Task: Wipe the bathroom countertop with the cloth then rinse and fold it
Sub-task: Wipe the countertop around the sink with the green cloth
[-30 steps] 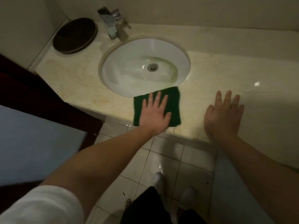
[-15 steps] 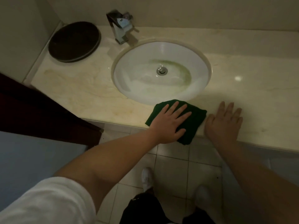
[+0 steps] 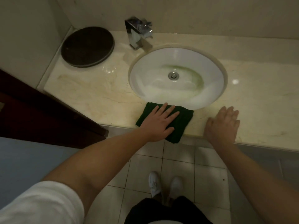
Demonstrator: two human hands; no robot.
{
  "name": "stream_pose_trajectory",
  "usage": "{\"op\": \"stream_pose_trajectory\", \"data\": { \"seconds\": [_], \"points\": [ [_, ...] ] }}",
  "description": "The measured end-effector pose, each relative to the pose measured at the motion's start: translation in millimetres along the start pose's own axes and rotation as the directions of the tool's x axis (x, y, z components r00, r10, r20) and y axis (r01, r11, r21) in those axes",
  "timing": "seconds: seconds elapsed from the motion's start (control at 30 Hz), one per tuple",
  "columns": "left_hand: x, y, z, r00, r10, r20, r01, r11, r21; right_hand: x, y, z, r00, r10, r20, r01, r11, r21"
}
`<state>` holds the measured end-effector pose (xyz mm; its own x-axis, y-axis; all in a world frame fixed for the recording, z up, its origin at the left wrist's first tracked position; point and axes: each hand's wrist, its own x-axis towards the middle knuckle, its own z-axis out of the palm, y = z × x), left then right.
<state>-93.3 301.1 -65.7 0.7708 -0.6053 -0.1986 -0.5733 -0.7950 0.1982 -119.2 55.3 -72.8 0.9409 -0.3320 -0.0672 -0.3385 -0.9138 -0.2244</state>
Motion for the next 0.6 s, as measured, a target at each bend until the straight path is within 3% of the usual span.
{"op": "stream_pose_trajectory", "data": {
  "seconds": [0.1,0.17,0.27,0.37,0.5,0.6],
  "points": [
    [-12.8,3.4,-9.4,0.992,-0.106,-0.063,0.09,0.972,-0.219,-25.4,-47.3,-5.6,0.944,-0.318,-0.085,0.324,0.943,0.078],
    [-34.6,5.8,-13.1,0.948,-0.272,-0.166,0.198,0.911,-0.361,-38.9,-81.7,-6.7,0.882,-0.469,-0.037,0.469,0.869,0.158],
    [-69.3,-13.4,-20.5,0.9,-0.379,-0.213,0.288,0.887,-0.362,-47.4,-117.2,3.9,0.746,-0.661,0.075,0.65,0.749,0.132],
    [-94.5,-47.8,-30.6,0.859,-0.449,-0.244,0.358,0.869,-0.341,-44.8,-128.0,25.7,0.691,-0.693,0.209,0.7,0.713,0.049],
    [-113.1,-101.5,-46.7,0.797,-0.549,-0.25,0.446,0.815,-0.369,-48.7,-135.5,37.8,0.732,-0.66,0.169,0.674,0.737,-0.041],
    [-113.3,-147.6,-57.9,0.765,-0.604,-0.224,0.511,0.78,-0.361,-44.2,-151.7,39.8,0.797,-0.596,0.103,0.593,0.803,0.058]
  ]
}}
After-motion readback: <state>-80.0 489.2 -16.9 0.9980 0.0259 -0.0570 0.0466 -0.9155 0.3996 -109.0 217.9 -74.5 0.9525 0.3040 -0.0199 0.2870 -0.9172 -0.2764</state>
